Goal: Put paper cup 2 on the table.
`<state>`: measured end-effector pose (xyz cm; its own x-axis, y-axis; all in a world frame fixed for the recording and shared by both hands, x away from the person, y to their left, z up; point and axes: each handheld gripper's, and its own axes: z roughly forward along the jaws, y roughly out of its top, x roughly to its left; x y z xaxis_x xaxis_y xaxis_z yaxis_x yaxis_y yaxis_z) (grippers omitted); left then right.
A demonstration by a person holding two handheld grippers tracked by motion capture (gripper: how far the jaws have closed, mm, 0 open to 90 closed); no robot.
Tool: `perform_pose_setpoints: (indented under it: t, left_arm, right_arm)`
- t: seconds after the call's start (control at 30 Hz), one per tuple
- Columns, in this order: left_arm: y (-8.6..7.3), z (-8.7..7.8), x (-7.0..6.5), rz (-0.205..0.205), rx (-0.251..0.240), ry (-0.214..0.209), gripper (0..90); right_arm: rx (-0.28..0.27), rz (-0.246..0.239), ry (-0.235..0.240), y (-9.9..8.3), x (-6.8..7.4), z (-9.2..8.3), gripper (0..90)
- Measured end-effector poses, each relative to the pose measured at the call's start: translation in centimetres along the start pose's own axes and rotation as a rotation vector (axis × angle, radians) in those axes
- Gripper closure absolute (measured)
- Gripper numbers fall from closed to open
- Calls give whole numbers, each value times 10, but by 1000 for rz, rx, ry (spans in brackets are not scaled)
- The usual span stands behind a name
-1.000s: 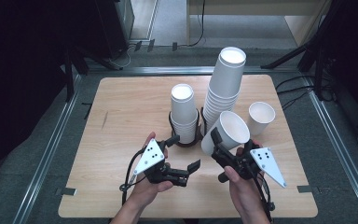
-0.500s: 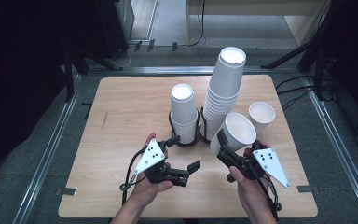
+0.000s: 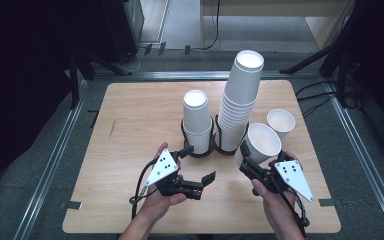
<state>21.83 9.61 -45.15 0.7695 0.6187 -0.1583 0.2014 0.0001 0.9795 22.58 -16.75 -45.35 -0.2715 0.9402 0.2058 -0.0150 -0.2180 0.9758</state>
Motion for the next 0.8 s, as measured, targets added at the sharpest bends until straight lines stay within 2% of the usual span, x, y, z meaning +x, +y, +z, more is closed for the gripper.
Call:
perform_pose_setpoints:
  t: [0.17,0.37,0.67,0.8]
  left_arm:
    - [-1,1,0,1,6,0,19]
    - [-3,1,3,-7,8,6,19]
    - [-5,2,5,-14,14,10,19]
    - [-6,3,6,-14,18,10,19]
  right_arm:
    - [3,-23,-12,-3,-6,3,139]
    - [3,-78,-34,-8,-13,6,137]
    - [15,-108,-81,-17,-30,13,137]
    - [17,-137,-94,-20,-36,15,136]
